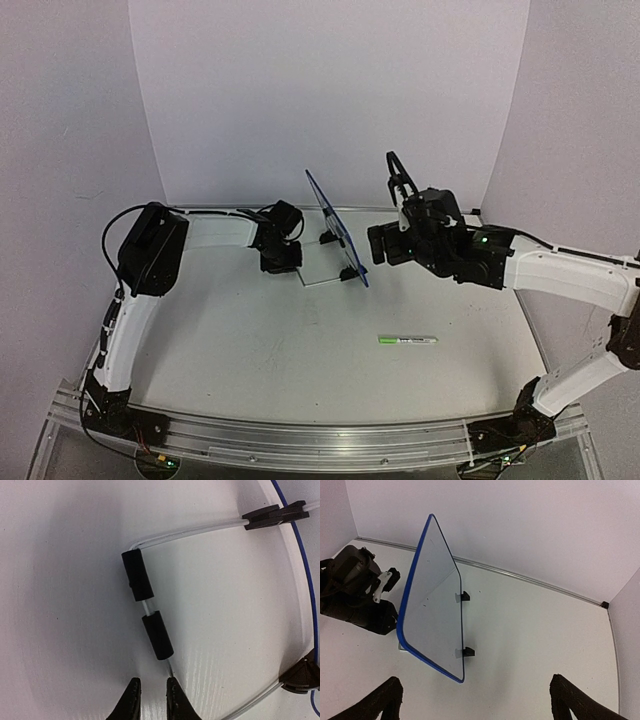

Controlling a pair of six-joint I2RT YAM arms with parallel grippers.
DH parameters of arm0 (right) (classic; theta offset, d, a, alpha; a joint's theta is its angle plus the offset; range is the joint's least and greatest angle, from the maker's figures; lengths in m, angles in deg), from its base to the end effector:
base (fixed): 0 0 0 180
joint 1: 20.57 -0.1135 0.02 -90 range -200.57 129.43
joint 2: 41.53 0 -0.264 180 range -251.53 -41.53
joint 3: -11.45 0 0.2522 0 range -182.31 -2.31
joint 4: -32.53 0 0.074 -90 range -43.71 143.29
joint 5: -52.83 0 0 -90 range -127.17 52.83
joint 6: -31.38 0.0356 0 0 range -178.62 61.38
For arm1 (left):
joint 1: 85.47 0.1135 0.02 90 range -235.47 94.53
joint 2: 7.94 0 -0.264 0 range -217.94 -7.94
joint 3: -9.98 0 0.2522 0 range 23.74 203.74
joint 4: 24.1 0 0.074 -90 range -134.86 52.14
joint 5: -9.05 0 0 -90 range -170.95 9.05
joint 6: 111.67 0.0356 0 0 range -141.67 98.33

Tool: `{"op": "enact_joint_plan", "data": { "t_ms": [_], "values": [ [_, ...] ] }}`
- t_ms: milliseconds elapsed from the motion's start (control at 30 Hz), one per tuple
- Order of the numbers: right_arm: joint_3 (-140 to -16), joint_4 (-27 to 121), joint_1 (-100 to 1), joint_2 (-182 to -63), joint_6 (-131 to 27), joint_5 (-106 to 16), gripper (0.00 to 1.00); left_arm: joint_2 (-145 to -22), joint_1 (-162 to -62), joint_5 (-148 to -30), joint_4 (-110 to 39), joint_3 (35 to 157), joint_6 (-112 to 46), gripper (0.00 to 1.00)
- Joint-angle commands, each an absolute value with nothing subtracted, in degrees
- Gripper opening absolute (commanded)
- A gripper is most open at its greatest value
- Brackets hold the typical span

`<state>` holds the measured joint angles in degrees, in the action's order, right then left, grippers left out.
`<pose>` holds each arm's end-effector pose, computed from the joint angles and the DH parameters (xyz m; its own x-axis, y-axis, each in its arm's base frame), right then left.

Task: Write a sentence on the whiteboard
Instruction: Move the whiteboard stand to the center of the board.

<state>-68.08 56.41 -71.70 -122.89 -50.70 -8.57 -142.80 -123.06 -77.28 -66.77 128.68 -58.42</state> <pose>0.2186 0.2441 0.3208 -0.3265 -0.2123 -0.9210 -0.3715 0.9249 -0.0815 0.4017 -0.3063 0.1367 -0.8918 -0.0670 -0.4475 0.0611 0.9621 -0.2658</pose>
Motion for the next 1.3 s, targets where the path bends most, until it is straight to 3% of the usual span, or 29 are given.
{"op": "enact_joint_plan", "data": {
  "t_ms": [0,200,367,633,1267],
  "values": [
    [-65.58,56.91,-70.23,-118.81,-48.63,-7.05,0.98,-144.22,-122.94,-73.24,-73.04,130.51,-54.67,0.12],
    [-60.79,56.90,-67.45,-115.41,-47.59,-12.99,0.98,-142.78,-122.90,-73.36,-73.35,127.35,-49.47,0.03],
    [-55.26,54.75,-63.94,-112.72,-46.72,-19.97,0.98,-140.34,-122.82,-72.58,-73.53,124.83,-44.60,0.02],
    [-49.41,50.00,-55.44,-112.76,-43.04,-29.86,0.98,-134.84,-122.03,-77.87,-67.63,122.09,-52.89,0.22],
    [-43.82,47.84,-55.32,-110.86,-40.76,-28.91,0.98,-147.07,-122.06,-70.55,-73.11,142.73,-55.05,0.38]
  ]
}}
